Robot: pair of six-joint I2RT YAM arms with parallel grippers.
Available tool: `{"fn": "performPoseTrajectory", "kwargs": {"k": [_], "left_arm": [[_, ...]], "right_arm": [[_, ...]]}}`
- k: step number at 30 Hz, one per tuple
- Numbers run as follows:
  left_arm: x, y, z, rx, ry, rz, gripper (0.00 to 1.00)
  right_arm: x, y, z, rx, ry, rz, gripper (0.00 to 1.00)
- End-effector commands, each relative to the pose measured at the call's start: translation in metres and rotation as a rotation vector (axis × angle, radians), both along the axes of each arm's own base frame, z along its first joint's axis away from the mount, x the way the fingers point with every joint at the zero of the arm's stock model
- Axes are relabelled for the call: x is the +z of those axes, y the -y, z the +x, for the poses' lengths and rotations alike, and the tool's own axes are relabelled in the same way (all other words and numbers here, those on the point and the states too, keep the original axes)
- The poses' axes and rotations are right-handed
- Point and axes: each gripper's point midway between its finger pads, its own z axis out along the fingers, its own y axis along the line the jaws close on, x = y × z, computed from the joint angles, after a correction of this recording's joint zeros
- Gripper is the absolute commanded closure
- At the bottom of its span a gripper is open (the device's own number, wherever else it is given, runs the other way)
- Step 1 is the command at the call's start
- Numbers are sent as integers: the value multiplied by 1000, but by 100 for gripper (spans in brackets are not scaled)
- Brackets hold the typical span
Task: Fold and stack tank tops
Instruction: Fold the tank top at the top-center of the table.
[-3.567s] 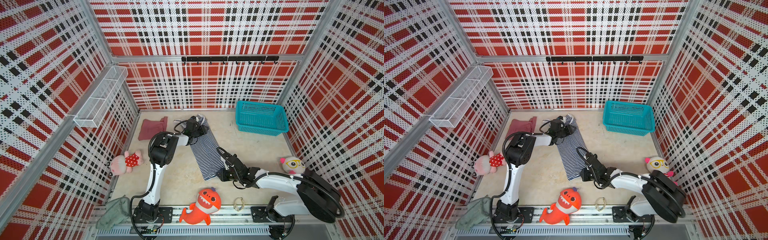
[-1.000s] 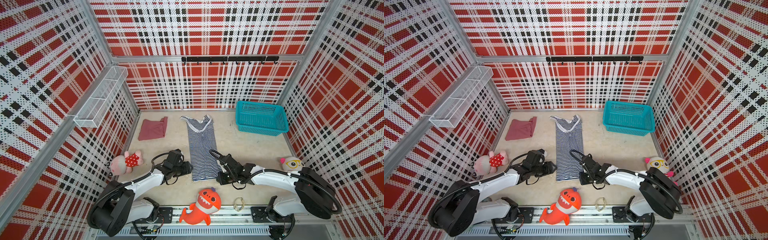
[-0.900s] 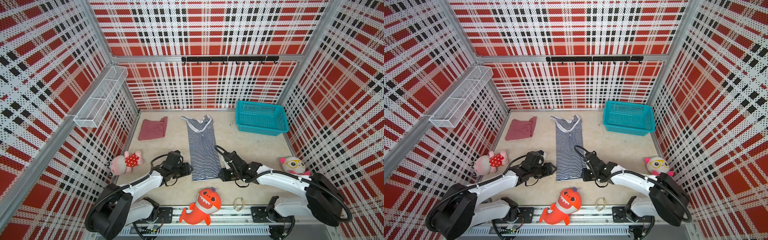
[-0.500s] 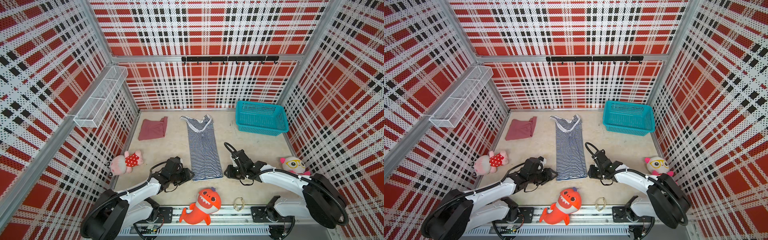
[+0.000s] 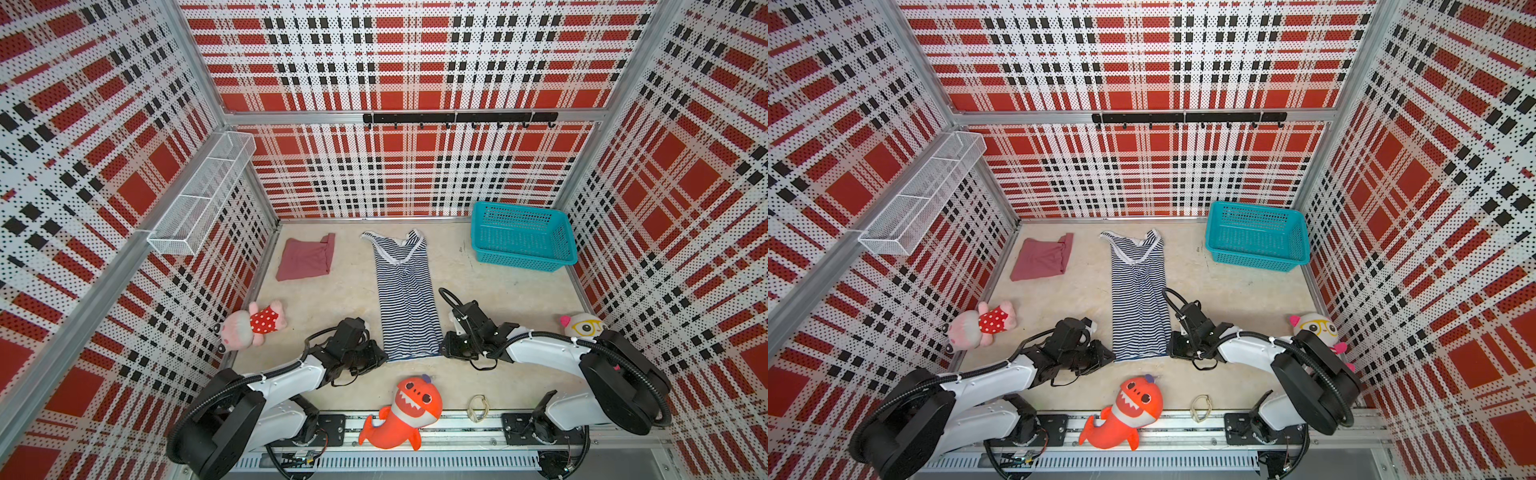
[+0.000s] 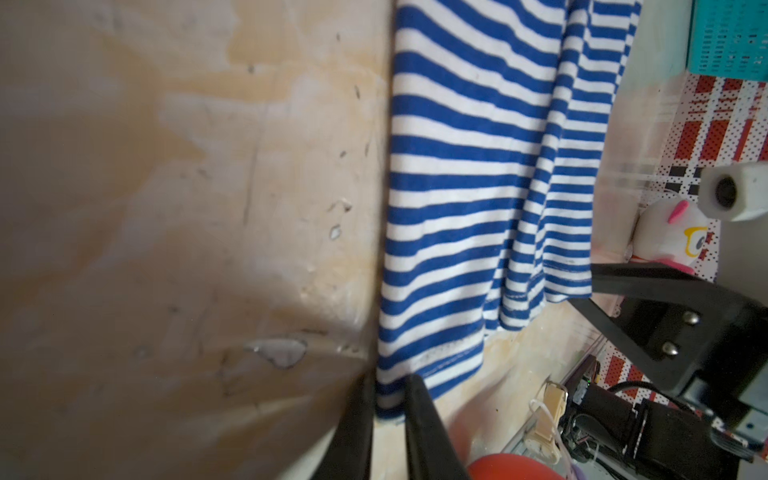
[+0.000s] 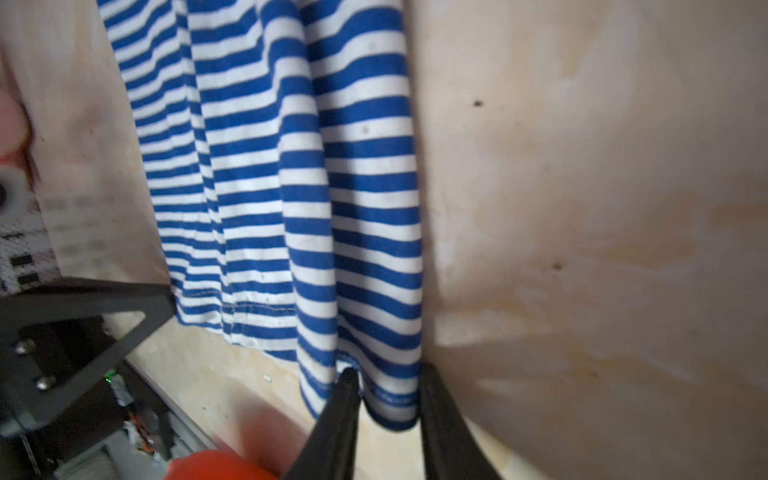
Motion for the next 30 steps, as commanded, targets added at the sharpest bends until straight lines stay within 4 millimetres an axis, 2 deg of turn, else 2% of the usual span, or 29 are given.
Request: {"fn": "performPoseTrajectory", "kwargs": {"k": [1, 3, 6, 10, 15, 22, 26, 30], "left_arm": [[5, 2, 4, -23, 20, 19, 93], [8, 0, 6, -25, 38, 39, 100], [10, -9, 7, -22, 57, 85, 100], [10, -17, 0, -3, 53, 94, 100], [7, -27, -6, 44, 52, 84, 100], [23, -19, -2, 48, 76, 38, 100], [43, -15, 10, 67, 124, 11, 100], [63, -9, 30, 69, 182, 12, 100]], "right_arm": [[-4, 7, -3, 2, -6, -78, 84], [-1, 13, -4, 0, 3, -112, 92], [4, 21, -5, -1, 18, -145, 100], [10, 28, -9, 25, 42, -215, 100], [8, 42, -15, 41, 62, -318, 100], [22, 21, -11, 36, 82, -201, 100], [46, 15, -4, 57, 134, -181, 100], [71, 10, 15, 73, 227, -193, 100]]}}
